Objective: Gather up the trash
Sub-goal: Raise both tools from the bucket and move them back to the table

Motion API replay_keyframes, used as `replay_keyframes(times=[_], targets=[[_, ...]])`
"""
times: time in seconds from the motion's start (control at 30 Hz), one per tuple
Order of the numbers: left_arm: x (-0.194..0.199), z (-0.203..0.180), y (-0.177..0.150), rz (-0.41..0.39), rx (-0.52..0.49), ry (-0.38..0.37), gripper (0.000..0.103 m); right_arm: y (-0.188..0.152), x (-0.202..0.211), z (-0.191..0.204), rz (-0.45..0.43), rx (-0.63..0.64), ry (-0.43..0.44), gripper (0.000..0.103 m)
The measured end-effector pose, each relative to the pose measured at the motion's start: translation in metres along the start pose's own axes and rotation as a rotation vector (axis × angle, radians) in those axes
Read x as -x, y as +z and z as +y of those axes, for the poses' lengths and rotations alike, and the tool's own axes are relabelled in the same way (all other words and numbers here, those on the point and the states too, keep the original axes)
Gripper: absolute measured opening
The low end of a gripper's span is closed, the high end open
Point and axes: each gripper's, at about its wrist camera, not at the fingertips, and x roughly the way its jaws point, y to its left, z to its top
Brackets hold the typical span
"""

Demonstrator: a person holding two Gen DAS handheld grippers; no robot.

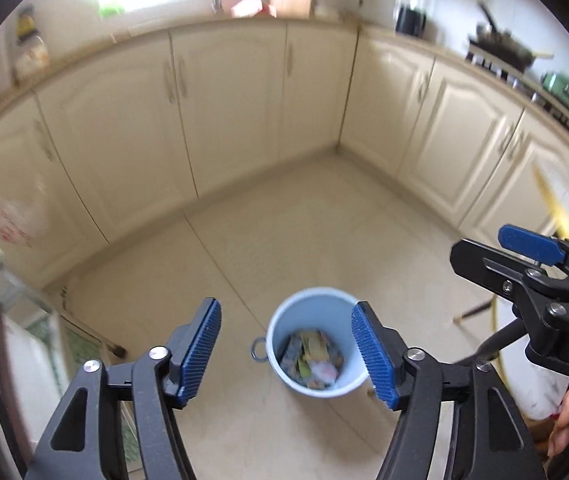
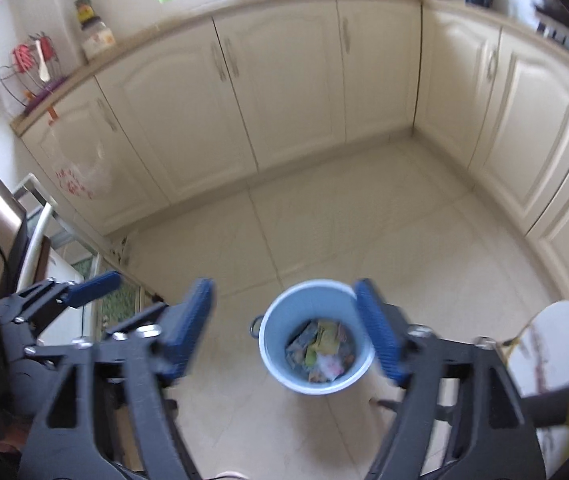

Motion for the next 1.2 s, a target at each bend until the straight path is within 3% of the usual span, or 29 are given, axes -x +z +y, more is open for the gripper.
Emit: replay_keyframes(times=[0.1,0.23,0.33,0.53,0.57,0.63,0.77,0.87,1.2], targets=[[0.063,-0.014,-0.004,-0.106,0.0,0.025,0.074,0.003,0.053,0.013,-0.076,0.03,-0.04,0.081],[0.138,-0.03,-0.026,-0.232,-0.021,0.019,0.087,-0.006,0.134,0.025,-0.184,0.028,-0.075,0.101],[0.198,-0.061,-0.048,-0.33,-0.069,0.04,0.091,-0.017,0.194,0.035,-0.257,0.026,-0.123,0.103],[0.289,-0.104,-0.111,-0.475,-0.05,0.012,0.102,-0.049,0.312,0.04,-0.411,-0.025,-0.205,0.103],[0.313,-0.102,-0.14,-0.501,-0.054,0.006,0.102,-0.056,0.332,0.041,-0.438,-0.031,-0.219,0.103],[0.336,-0.116,-0.163,-0.545,-0.058,-0.017,0.102,-0.065,0.369,0.044,-0.488,-0.036,-0.247,0.103],[0.375,-0.121,-0.268,-0.627,-0.056,-0.011,0.102,-0.083,0.43,0.053,-0.575,-0.049,-0.285,0.103],[0.4,-0.137,-0.317,-0.673,-0.064,-0.031,0.102,-0.096,0.463,0.06,-0.62,-0.054,-0.299,0.103],[0.473,-0.134,-0.432,-0.774,-0.097,-0.064,0.102,-0.142,0.533,0.067,-0.699,-0.083,-0.343,0.103]])
